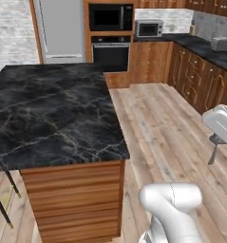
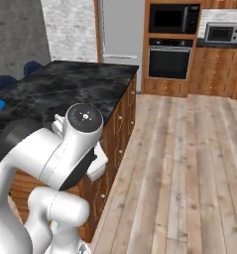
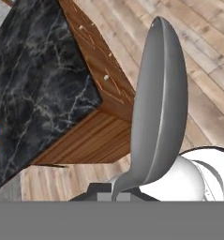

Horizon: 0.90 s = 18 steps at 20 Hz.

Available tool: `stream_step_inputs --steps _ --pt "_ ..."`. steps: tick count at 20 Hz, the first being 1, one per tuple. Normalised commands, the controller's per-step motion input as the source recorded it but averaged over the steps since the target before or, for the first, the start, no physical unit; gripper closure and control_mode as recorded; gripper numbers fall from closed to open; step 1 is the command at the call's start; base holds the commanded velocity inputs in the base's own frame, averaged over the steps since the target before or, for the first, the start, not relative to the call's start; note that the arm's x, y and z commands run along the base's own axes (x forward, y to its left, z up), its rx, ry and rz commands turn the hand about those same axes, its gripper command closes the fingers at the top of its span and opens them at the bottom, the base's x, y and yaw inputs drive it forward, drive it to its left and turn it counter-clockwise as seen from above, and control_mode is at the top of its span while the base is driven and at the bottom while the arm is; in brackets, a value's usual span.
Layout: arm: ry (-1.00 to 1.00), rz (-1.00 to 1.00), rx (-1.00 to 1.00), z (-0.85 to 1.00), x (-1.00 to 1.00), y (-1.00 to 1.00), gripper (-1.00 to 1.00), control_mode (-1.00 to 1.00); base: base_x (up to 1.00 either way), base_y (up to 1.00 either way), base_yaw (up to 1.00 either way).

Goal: Take the fork and place it on the left side of the plate. Then take the spoon and place it on the right side of the plate. Make sure they're directly next to the plate.

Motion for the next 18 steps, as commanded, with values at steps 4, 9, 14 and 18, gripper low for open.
stream_step_inputs --steps 4,9,14,18 --pt "0.00 0.00 0.00 0.00 0.00 0.00 1.00 1.00 0.22 1.00 -0.19" --pt "0.00 0.00 0.00 0.00 0.00 0.00 1.00 1.00 0.21 1.00 -0.34" --pt "0.00 0.00 0.00 0.00 0.00 0.00 1.00 1.00 0.07 1.00 -0.37" --pt "0.00 0.00 0.00 0.00 0.00 0.00 1.00 1.00 0.00 1.00 -0.36"
